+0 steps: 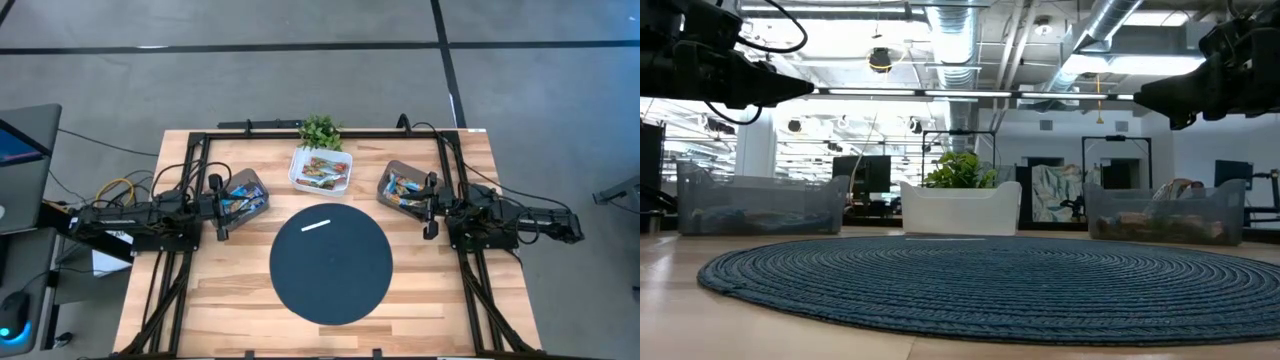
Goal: Pick and place Granola Bars by type
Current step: Return to Home Position
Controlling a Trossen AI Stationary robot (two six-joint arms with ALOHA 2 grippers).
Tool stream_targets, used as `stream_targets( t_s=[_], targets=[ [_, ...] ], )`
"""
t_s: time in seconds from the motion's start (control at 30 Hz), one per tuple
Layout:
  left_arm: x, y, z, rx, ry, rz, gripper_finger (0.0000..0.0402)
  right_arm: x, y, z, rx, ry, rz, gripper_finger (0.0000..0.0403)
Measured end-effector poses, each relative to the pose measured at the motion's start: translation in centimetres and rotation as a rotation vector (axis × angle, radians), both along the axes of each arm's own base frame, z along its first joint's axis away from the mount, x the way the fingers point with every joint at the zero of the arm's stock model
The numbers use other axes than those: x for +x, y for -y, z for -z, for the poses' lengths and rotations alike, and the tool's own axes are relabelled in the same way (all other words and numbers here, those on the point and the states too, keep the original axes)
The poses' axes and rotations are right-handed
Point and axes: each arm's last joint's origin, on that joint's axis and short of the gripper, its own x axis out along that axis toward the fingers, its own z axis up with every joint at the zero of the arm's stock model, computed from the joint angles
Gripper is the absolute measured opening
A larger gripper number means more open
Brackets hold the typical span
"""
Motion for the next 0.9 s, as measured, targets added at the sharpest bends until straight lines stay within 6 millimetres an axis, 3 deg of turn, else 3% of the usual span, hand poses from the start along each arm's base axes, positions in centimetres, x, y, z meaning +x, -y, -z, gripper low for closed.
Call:
stream_targets(
  t_s=[0.23,0.47,0.9],
  targets=[
    [0.00,-0.02,0.00,-0.085,0.015,-0.005,0.0137,0.00,0.00,0.00,0.000,0.000,0.000,0.0117],
    [-0.01,-0.04,-0.07,-0.329,0.063,0.000,0.0137,0.00,0.00,0.00,0.000,0.000,0.000,0.0117],
    [-0.01,-0.04,-0.10,-0.332,0.067,0.000,0.0137,0.00,0.00,0.00,0.000,0.000,0.000,0.0117]
  ],
)
